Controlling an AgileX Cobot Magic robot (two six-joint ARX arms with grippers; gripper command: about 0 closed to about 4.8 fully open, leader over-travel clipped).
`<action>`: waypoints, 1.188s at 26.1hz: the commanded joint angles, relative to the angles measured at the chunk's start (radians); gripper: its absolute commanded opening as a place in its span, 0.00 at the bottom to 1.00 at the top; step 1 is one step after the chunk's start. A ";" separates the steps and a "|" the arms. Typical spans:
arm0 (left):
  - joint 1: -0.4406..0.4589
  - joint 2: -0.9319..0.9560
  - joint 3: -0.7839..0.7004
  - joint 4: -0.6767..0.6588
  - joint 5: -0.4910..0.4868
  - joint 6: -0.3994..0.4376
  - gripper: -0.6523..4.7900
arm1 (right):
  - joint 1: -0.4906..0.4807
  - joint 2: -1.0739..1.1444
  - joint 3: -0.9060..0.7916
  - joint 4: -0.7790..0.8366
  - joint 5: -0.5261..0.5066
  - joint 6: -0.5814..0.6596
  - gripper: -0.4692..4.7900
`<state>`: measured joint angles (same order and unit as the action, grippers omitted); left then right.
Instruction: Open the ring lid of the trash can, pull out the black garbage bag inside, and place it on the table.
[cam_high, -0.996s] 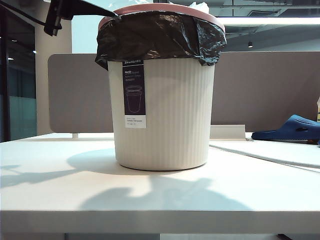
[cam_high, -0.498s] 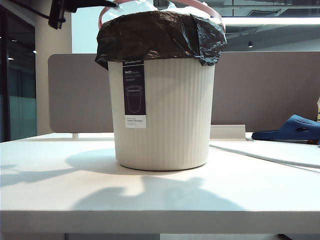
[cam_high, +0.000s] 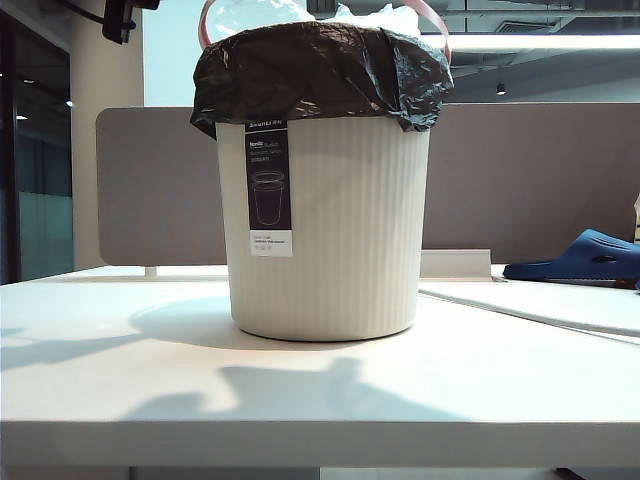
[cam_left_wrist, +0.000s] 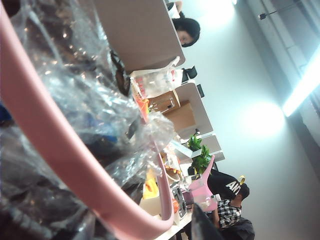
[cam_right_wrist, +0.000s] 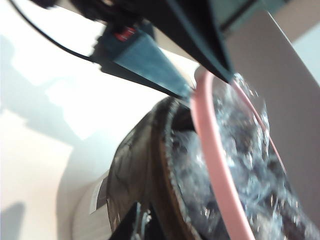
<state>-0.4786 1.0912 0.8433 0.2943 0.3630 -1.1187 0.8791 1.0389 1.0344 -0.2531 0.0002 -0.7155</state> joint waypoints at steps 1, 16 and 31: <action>-0.002 -0.003 0.004 0.054 0.000 -0.005 0.57 | 0.002 -0.002 0.006 0.010 -0.043 -0.130 0.13; -0.002 -0.003 0.005 0.112 0.000 -0.026 0.57 | 0.002 0.085 0.007 0.063 -0.043 -0.254 0.09; -0.002 -0.001 0.005 0.157 0.000 -0.026 0.57 | 0.002 0.097 0.007 0.148 -0.115 -0.254 0.09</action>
<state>-0.4786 1.0912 0.8436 0.4232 0.3622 -1.1454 0.8791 1.1351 1.0348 -0.1398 -0.0803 -0.9703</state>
